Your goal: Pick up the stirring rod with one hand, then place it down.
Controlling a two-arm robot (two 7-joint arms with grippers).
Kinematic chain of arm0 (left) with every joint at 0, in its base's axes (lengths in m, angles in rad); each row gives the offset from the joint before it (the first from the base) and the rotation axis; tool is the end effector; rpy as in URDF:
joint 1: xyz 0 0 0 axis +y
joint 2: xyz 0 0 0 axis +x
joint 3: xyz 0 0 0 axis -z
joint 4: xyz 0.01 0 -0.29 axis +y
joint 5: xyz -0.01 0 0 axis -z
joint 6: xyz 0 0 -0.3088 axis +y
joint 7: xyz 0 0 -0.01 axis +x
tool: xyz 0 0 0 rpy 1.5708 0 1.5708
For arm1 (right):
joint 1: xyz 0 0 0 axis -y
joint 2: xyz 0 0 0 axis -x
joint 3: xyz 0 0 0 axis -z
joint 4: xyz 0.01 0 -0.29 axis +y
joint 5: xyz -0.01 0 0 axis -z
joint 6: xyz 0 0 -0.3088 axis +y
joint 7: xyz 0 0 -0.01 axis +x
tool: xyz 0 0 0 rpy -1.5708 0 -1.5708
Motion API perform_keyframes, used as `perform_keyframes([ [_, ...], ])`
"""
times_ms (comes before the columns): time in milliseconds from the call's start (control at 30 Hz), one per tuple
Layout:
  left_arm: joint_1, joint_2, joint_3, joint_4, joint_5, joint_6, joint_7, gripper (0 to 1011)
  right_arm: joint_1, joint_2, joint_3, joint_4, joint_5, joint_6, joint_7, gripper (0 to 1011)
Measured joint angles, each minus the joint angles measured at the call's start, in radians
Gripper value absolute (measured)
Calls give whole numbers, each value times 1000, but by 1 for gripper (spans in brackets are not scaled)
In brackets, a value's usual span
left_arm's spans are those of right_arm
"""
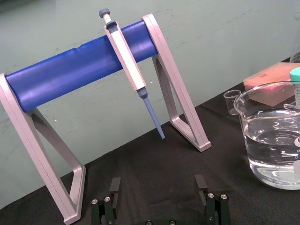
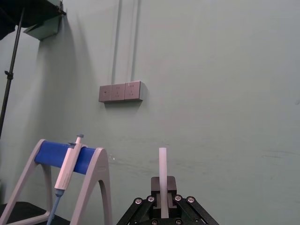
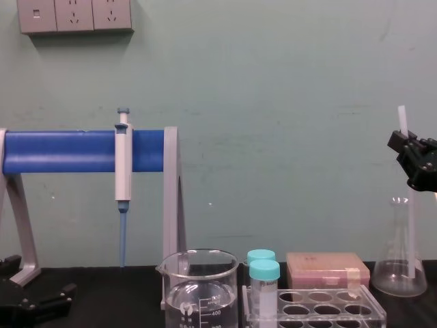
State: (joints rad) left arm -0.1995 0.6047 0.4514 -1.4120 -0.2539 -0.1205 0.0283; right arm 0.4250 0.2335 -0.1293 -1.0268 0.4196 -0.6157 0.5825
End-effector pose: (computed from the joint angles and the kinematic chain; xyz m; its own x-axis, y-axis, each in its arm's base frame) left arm 0.3581 0.0827 -0.3023 0.2923 0.8803 0.3737 -0.9553 0.2873 0.0703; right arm 0.4391 -0.0733 -0.2990 0.4590 -0.8794 0.1267 0.7556 0.4614 0.4650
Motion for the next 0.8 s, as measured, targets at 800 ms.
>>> perform_keyframes([
  [800,0,0,0,0,0,0,0,1000,1,0,-1,1,1,-2,3,78],
])
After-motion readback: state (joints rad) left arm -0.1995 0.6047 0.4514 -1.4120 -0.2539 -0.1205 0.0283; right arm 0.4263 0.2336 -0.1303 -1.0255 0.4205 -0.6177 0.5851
